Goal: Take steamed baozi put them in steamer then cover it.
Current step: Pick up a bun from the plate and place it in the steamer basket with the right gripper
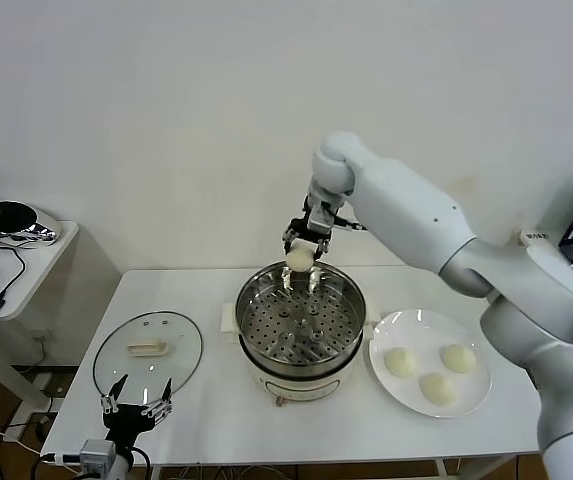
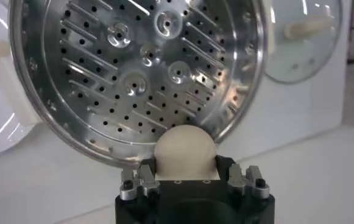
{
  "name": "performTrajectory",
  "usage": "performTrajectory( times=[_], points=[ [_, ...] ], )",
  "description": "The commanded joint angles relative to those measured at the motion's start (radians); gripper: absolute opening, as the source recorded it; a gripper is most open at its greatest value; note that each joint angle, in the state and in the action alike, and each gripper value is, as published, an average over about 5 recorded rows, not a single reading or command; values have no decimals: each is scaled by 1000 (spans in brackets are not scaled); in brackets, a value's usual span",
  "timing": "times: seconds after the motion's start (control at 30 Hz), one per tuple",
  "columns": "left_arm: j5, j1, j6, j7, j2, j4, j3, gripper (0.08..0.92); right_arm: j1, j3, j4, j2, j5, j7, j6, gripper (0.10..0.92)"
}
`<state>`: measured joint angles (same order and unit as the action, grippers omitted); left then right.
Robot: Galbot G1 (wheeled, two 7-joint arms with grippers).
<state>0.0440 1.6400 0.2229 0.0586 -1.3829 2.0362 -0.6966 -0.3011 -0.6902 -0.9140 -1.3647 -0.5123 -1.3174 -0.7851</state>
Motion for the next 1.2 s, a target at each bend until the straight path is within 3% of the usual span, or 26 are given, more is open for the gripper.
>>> performTrajectory(
  times=[0.03, 0.6, 1.2],
  points=[
    [0, -2, 0, 0, -1, -6, -1, 823, 37, 0, -7, -19, -57, -1, -44, 609],
    [-4, -2, -2, 1, -9, -15, 7, 823, 116, 59, 45, -50, -171, 43, -43, 604],
    [-4, -4, -4, 1, -14, -15, 12, 823, 144, 62, 67, -63, -189, 104, -32, 629]
  ],
)
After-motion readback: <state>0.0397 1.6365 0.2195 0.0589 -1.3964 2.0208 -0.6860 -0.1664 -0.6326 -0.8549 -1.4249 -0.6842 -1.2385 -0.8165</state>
